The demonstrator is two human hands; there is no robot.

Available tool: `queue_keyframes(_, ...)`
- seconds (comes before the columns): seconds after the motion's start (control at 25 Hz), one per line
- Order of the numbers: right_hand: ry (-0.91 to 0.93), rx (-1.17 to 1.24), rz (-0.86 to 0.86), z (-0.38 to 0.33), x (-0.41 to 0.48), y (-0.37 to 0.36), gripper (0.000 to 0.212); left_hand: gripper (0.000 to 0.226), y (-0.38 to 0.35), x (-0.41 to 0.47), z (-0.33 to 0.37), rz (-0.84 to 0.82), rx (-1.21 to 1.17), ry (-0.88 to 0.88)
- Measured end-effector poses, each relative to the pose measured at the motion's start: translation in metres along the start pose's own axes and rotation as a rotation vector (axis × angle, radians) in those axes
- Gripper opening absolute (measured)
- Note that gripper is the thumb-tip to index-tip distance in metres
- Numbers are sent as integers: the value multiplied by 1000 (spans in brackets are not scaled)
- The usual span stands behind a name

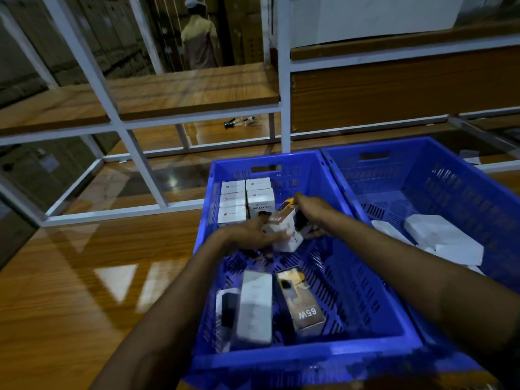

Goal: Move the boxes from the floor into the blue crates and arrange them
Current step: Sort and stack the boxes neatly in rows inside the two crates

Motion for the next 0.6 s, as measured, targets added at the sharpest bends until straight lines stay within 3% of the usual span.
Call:
queue_keyframes(0.12,-23,86,0,2,4,1,46,60,10,5,2,75,31,-145)
queue_keyframes(0.24,9,-62,74,1,5,2,49,47,23,5,4,284,-83,-175)
queue_keyframes(0.36,-7,11,31,2,8,-6,34,36,31,5,5,364,-193,-194)
queue_keyframes(0.6,-218,401,-194,6,6,-9,40,73,16,-1,16,251,-37,-211)
Point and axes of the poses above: each hand's wrist, its own x-axis towards the middle knuckle, its own y-axis out of the back of the hand, z = x × y, the point moved 6 cm from there along x, towards the middle knuckle, and after that the axes turned 15 degrees about -y, right-handed, at the moved point
